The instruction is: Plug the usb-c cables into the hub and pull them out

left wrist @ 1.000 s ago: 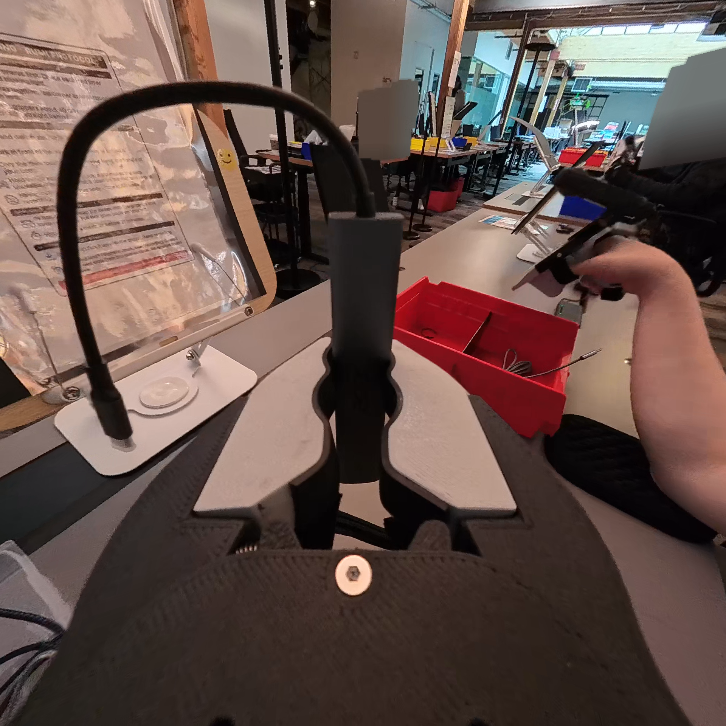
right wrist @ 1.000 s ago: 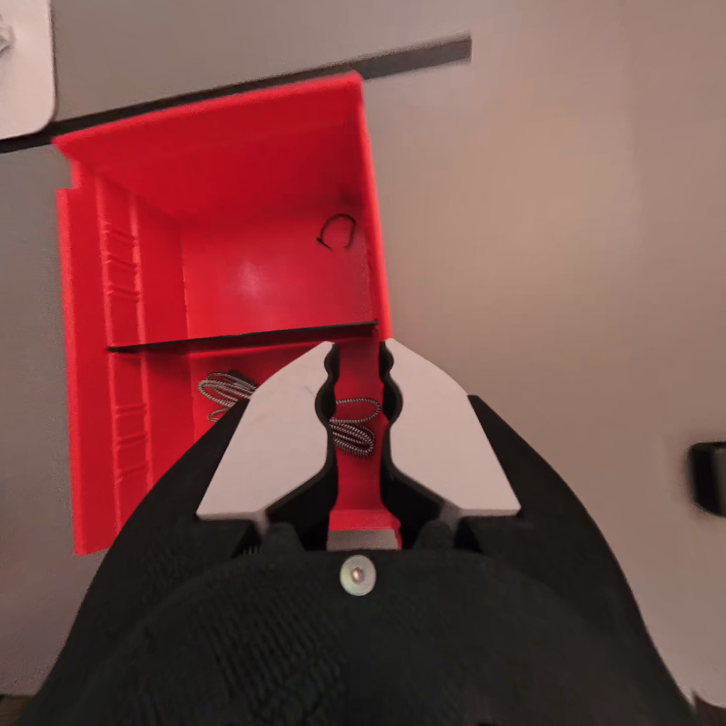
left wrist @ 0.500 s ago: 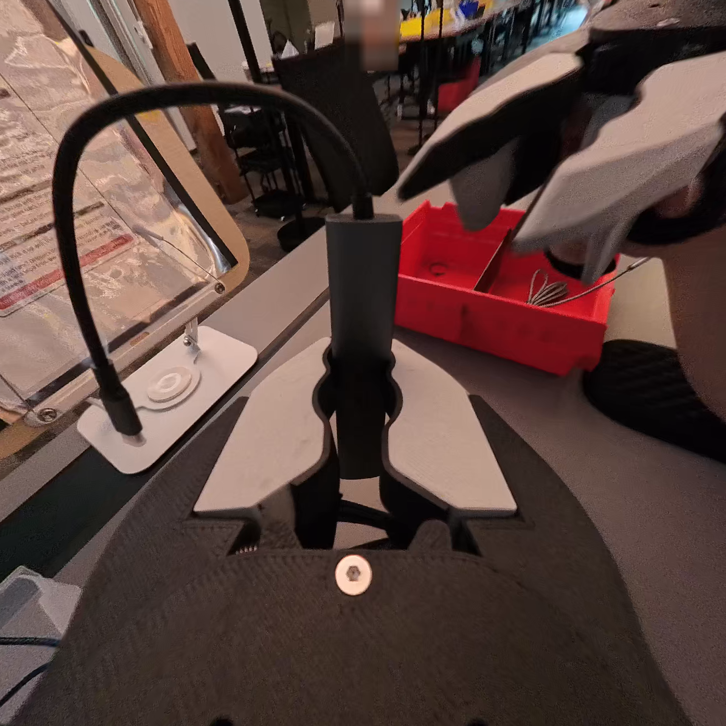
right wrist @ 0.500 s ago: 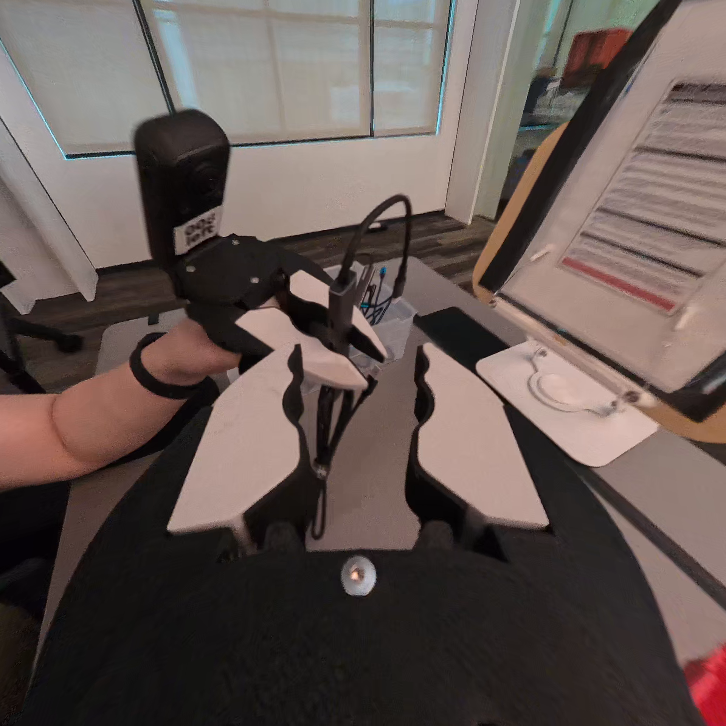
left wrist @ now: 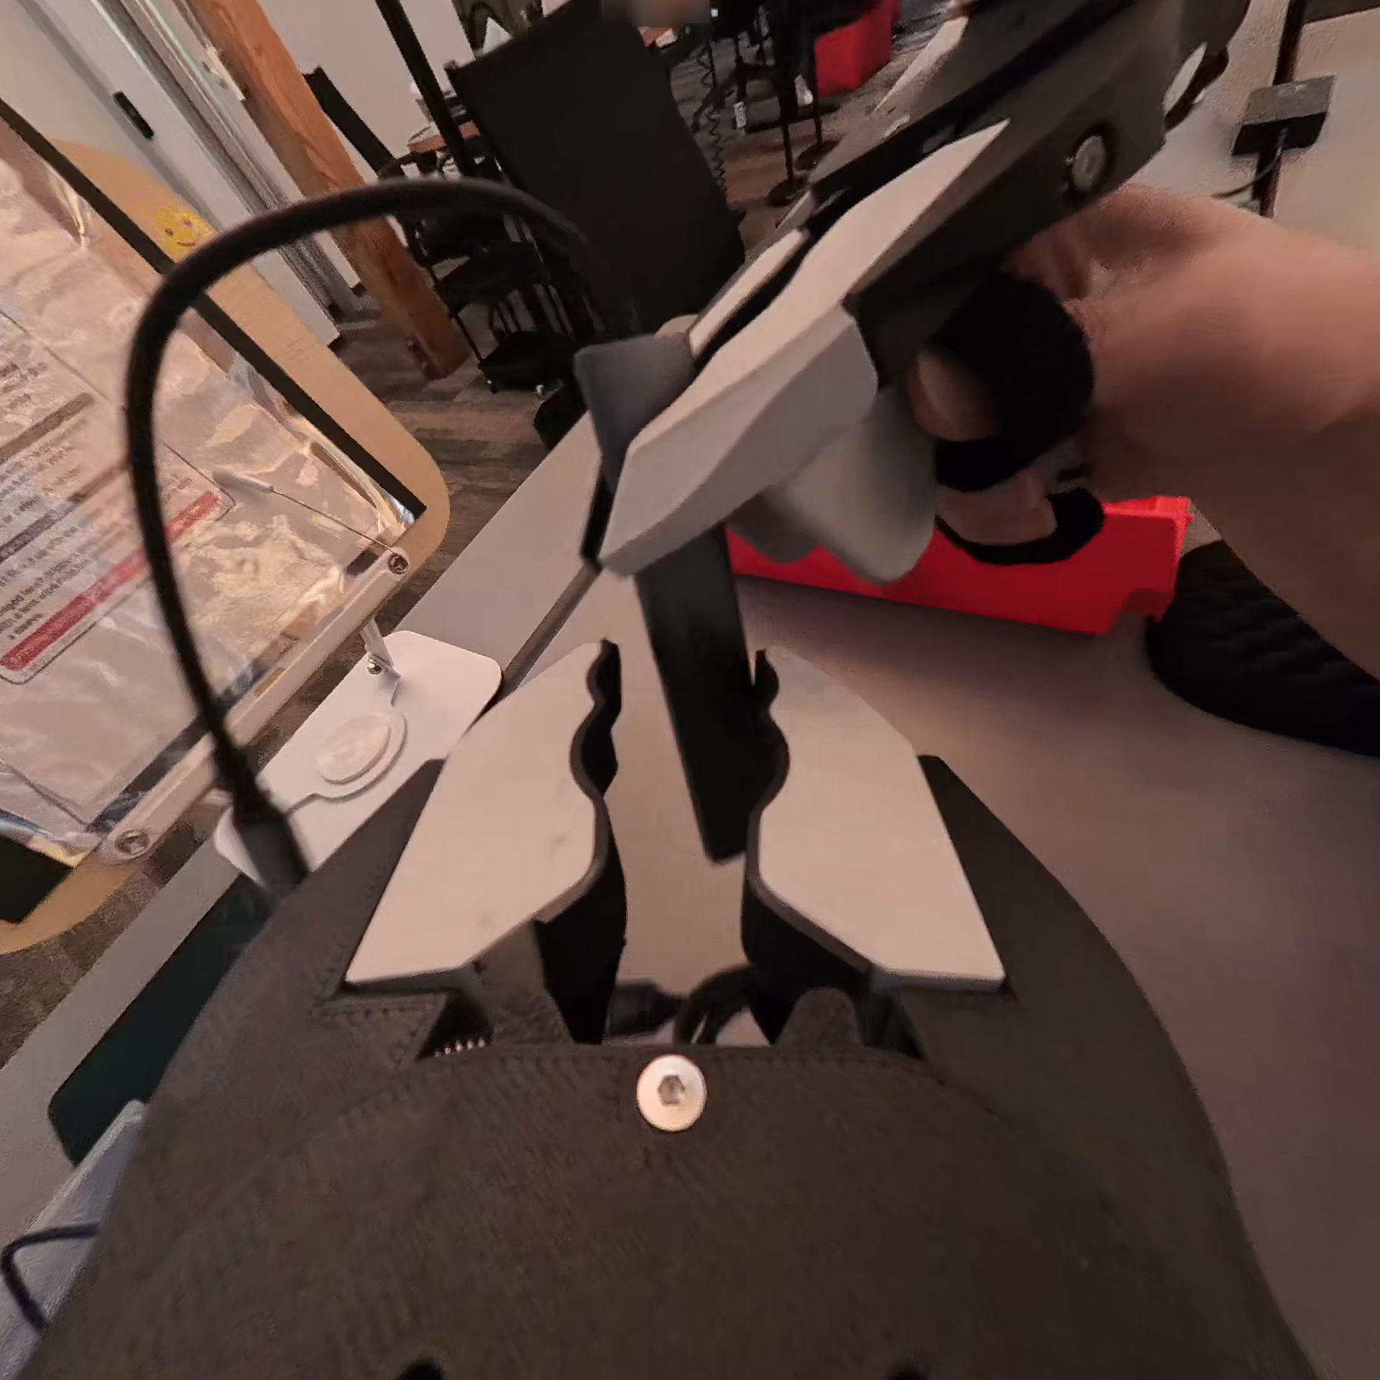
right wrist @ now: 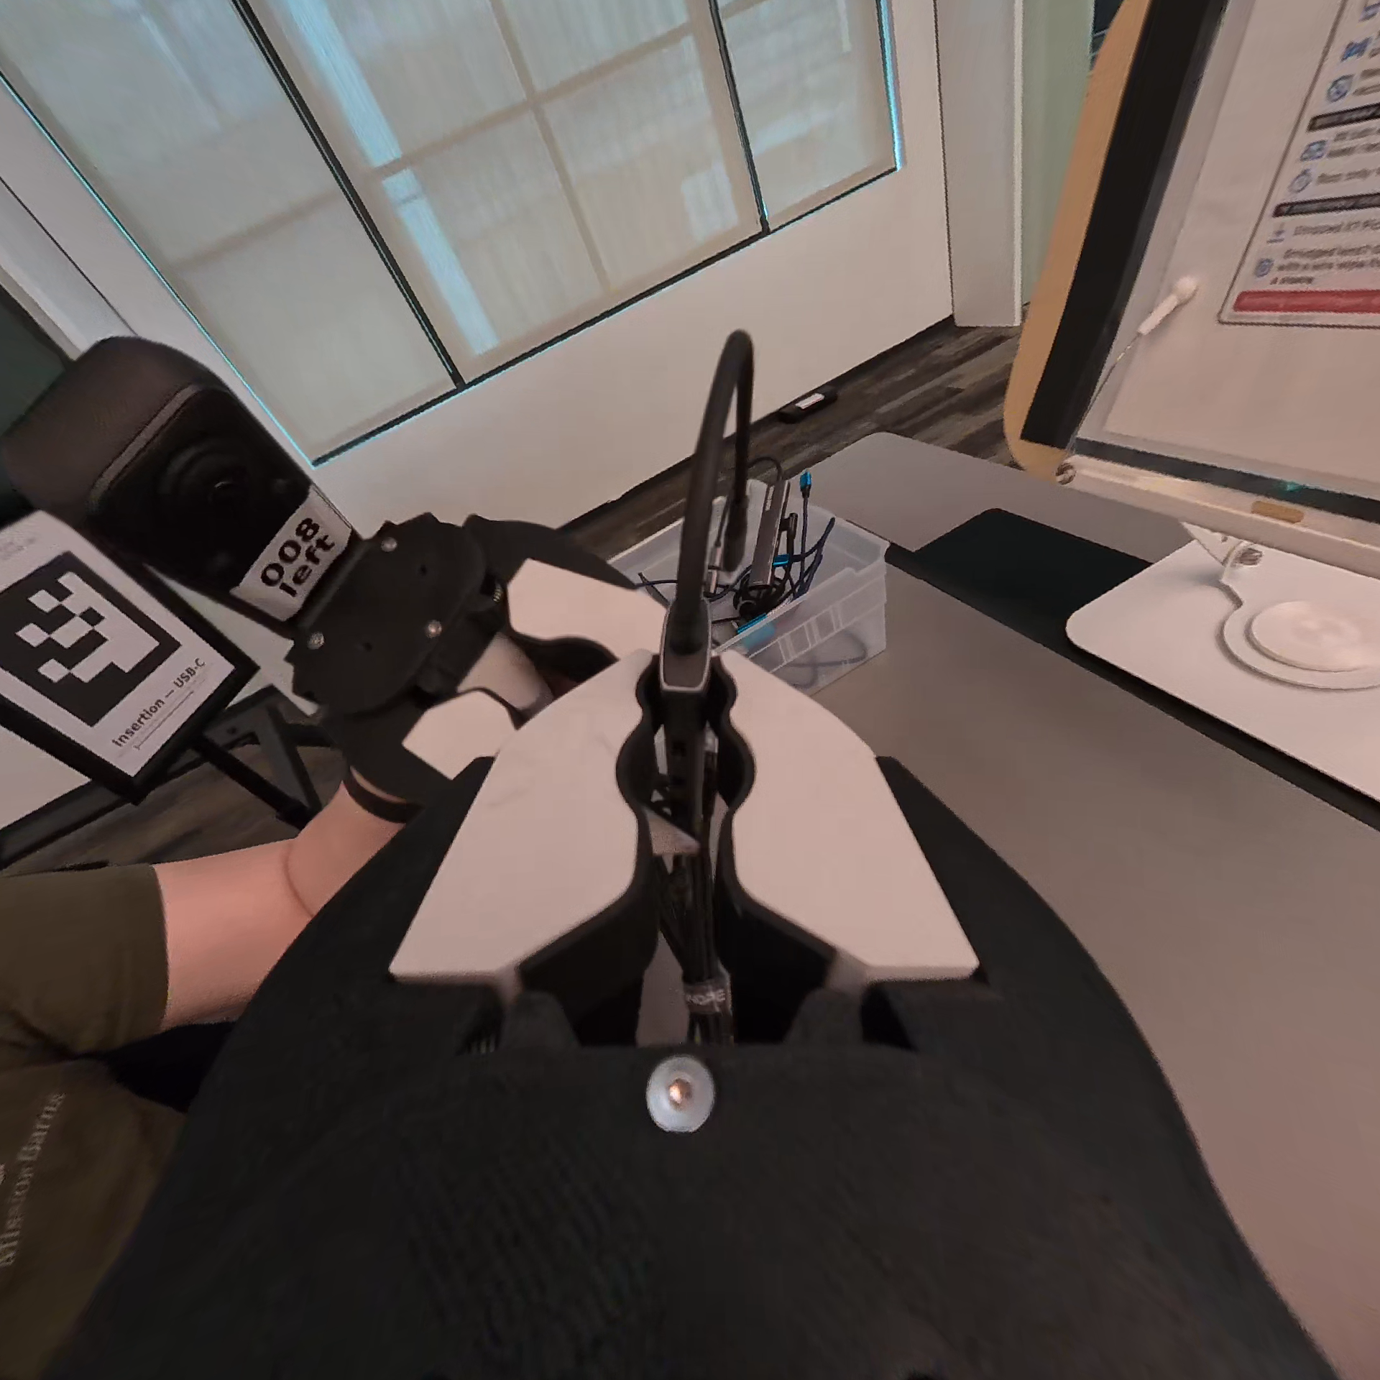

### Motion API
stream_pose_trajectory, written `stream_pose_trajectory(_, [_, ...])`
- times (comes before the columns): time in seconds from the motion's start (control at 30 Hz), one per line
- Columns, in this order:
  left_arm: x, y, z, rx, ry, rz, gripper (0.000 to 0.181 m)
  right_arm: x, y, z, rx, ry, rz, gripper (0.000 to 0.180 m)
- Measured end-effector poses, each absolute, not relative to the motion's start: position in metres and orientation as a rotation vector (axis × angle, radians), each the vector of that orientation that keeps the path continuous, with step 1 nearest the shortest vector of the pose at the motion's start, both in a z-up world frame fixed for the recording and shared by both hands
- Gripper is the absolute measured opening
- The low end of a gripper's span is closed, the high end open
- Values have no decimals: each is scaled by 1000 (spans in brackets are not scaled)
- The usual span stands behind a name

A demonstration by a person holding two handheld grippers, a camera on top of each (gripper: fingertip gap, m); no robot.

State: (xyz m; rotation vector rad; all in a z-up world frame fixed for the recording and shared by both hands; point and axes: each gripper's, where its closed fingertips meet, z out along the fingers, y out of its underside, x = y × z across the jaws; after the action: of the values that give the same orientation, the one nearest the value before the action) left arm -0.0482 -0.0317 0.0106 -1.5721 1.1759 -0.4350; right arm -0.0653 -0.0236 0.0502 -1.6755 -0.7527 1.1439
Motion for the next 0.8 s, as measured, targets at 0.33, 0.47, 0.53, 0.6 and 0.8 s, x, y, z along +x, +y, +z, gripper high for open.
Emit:
stream_pose_trajectory(0.33, [-56, -54, 15, -1615, 1223, -865, 42, -46, -34, 68, -1618, -780, 1232, 10])
stream_pose_trajectory(0.47, [-44, -74, 22, -1543, 1227, -1255, 37, -40, -38, 81, -1547, -720, 1418, 10])
stream_pose_trajectory(0.53, [-41, -74, 24, -1530, 1187, -1378, 36, -38, -38, 86, -1508, -694, 1504, 10])
stream_pose_trajectory(0.6, [-39, -72, 22, -1532, 1154, -1463, 36, -37, -36, 87, -1488, -674, 1539, 10])
stream_pose_trajectory(0.8, [-31, -74, 1, -1649, 1196, -1529, 35, -42, -33, 81, -1506, -692, 1515, 11])
